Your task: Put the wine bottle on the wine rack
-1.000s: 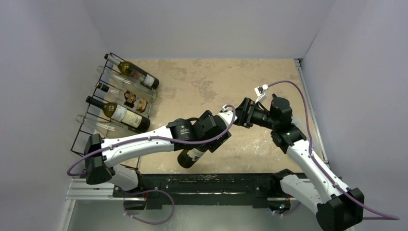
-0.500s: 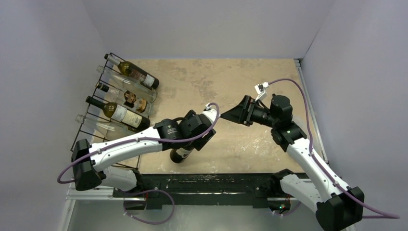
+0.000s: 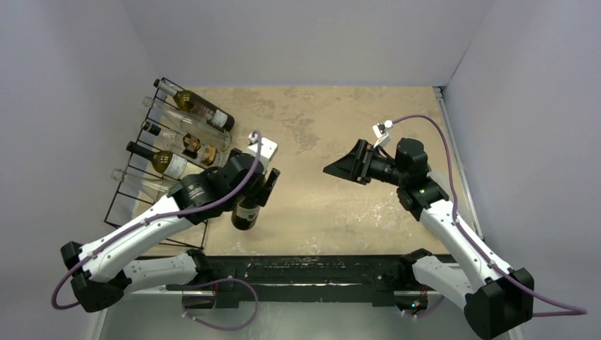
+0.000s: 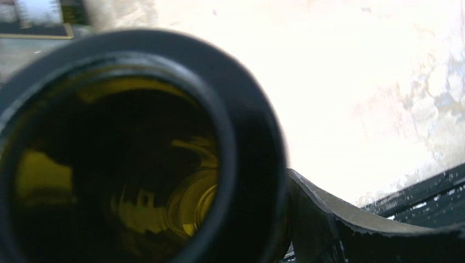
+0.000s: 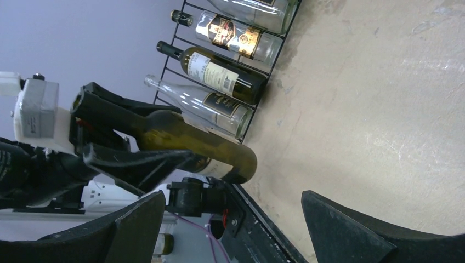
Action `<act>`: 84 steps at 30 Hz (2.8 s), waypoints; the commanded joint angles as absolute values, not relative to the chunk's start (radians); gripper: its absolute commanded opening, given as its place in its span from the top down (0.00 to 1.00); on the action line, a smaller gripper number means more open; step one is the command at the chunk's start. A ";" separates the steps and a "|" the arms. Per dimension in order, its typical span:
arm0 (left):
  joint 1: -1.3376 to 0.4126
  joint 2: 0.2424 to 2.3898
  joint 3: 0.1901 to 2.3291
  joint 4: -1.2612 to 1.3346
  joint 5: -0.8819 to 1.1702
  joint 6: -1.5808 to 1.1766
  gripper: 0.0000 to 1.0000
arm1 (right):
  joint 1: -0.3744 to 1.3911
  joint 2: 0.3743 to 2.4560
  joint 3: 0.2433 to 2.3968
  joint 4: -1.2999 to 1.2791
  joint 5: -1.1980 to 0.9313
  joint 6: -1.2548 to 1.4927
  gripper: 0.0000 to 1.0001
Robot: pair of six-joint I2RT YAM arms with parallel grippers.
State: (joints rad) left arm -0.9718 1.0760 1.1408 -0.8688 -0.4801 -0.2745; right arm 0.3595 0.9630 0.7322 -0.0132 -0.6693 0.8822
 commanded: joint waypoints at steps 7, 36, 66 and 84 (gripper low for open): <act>-0.718 0.858 1.216 -1.005 -0.559 -0.379 1.00 | 0.360 0.978 0.747 0.046 -0.674 0.883 0.01; 0.077 0.746 1.078 -1.076 -0.564 -0.679 1.00 | 0.360 0.996 0.744 0.028 -0.675 0.875 0.01; 0.234 0.751 0.913 -1.002 -0.650 -0.795 1.00 | 0.360 1.169 1.012 -0.236 -0.747 0.735 0.01; 0.284 0.846 0.875 -1.033 -0.607 -0.883 0.80 | 0.360 1.154 0.922 -0.134 -0.750 0.779 0.01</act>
State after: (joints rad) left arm 0.2737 0.8192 0.8783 -1.0786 -0.6109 -0.8375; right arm 0.3599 1.1656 0.9268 -0.1913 -0.7280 0.7753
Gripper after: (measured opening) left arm 0.746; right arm 0.987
